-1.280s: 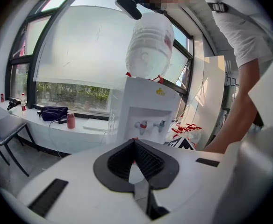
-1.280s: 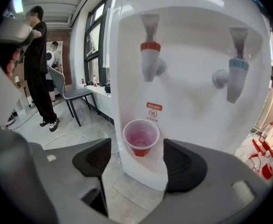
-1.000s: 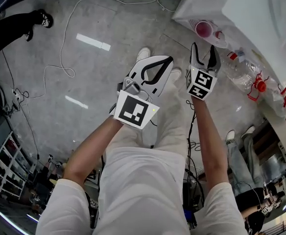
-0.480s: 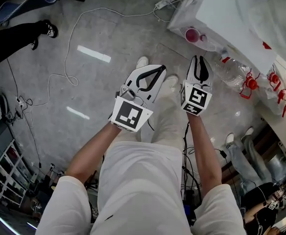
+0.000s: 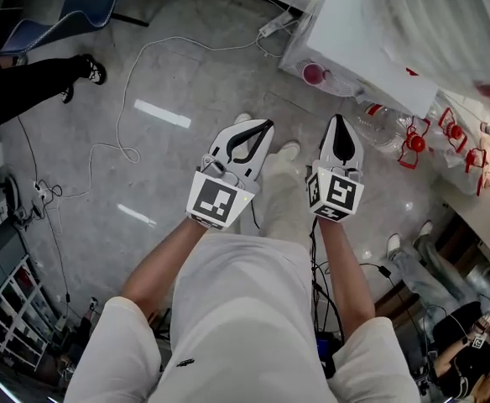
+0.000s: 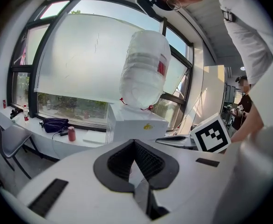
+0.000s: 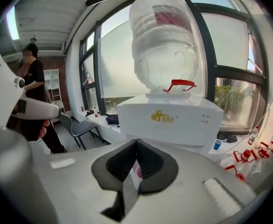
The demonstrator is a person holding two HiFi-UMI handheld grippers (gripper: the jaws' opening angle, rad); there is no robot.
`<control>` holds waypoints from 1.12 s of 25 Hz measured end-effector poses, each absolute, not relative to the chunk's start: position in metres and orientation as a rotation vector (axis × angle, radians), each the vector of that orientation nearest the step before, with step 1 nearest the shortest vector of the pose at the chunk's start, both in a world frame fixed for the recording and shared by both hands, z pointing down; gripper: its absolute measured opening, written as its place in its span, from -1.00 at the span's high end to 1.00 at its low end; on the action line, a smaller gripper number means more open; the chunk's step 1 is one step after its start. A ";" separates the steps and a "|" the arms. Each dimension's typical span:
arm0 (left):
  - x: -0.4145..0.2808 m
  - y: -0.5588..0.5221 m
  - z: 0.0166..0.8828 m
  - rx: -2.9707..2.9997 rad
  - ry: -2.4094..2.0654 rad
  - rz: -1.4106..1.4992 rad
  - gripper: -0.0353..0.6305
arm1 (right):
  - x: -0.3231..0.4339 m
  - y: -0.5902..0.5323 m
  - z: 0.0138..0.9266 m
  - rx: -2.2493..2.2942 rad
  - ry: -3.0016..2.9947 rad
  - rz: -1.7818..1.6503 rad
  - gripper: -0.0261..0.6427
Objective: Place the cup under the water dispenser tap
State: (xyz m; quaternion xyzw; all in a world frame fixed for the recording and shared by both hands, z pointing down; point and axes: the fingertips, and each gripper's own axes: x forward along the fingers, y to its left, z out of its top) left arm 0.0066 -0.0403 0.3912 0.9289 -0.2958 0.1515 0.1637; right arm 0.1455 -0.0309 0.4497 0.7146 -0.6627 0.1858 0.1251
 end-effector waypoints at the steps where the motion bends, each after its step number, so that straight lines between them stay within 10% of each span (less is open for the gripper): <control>1: 0.007 -0.040 0.385 2.642 -0.842 0.422 0.88 | 0.146 -0.030 0.440 2.093 -1.937 0.546 0.89; 28: 0.020 -0.040 0.220 2.681 -0.799 0.312 0.88 | 0.196 0.040 0.223 2.372 -1.974 0.400 0.89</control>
